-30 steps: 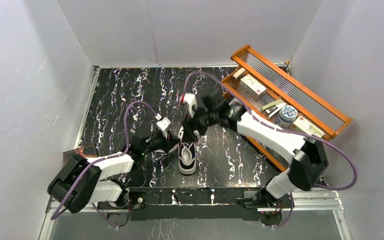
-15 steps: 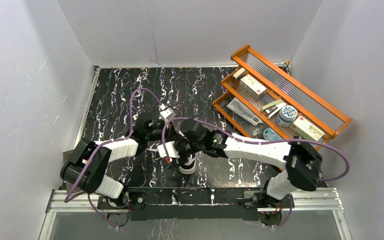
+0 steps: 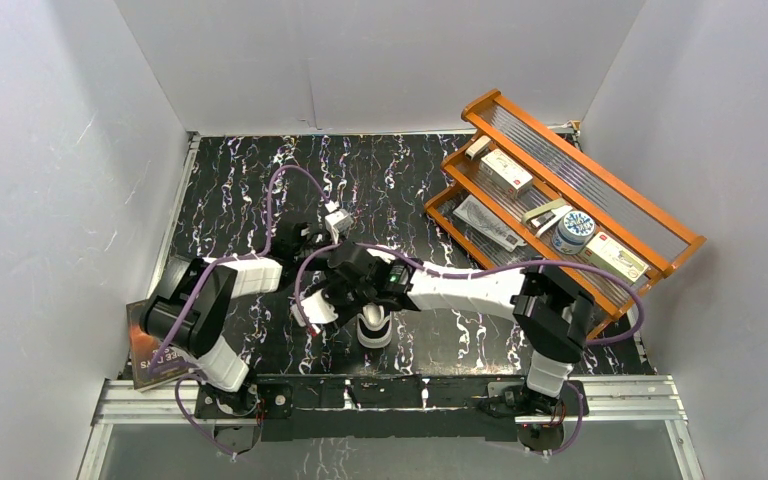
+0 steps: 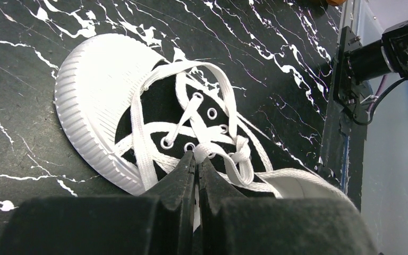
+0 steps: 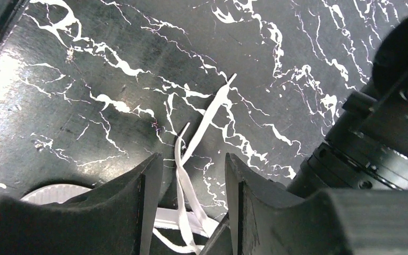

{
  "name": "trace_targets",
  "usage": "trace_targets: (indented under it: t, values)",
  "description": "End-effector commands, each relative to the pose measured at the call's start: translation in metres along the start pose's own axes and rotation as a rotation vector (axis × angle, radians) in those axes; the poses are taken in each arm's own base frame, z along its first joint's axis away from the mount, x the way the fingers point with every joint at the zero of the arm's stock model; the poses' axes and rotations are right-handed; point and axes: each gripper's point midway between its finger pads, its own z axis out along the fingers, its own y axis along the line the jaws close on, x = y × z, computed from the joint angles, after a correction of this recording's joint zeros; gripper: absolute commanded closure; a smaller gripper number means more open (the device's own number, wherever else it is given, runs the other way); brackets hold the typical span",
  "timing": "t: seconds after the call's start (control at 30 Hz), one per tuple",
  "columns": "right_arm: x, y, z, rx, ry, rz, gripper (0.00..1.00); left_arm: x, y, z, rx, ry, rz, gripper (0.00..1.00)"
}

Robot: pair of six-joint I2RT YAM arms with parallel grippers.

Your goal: Tie the shoes

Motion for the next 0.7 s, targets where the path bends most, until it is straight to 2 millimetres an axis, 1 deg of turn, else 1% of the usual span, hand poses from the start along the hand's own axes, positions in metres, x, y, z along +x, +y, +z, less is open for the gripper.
trace_targets:
  t: [0.0,0.17,0.43,0.47,0.53,0.6,0.67]
  values:
    - [-0.002,-0.01,0.005,0.001,0.038,-0.055,0.45,-0.012,-0.006,0.002,0.055,-0.009,0.017,1.0]
    - [0.02,-0.002,0.02,-0.028,0.134,-0.016,0.44,-0.01,-0.001,0.004,0.049,0.002,0.012,1.0]
    - [0.049,-0.007,0.037,0.026,0.276,0.044,0.42,-0.002,0.006,0.009,0.055,0.024,-0.039,1.0]
    - [0.052,-0.005,0.04,0.018,0.285,0.046,0.43,-0.002,0.007,0.009,0.055,0.026,-0.044,1.0]
    - [0.062,-0.008,0.041,0.043,0.334,0.048,0.44,-0.001,0.008,0.009,0.054,0.027,-0.051,1.0]
    - [0.067,-0.008,0.043,0.047,0.351,0.05,0.46,-0.002,0.008,0.01,0.054,0.023,-0.054,1.0]
    - [0.074,-0.004,0.045,0.041,0.374,0.054,0.47,-0.002,0.008,0.01,0.055,0.021,-0.056,1.0]
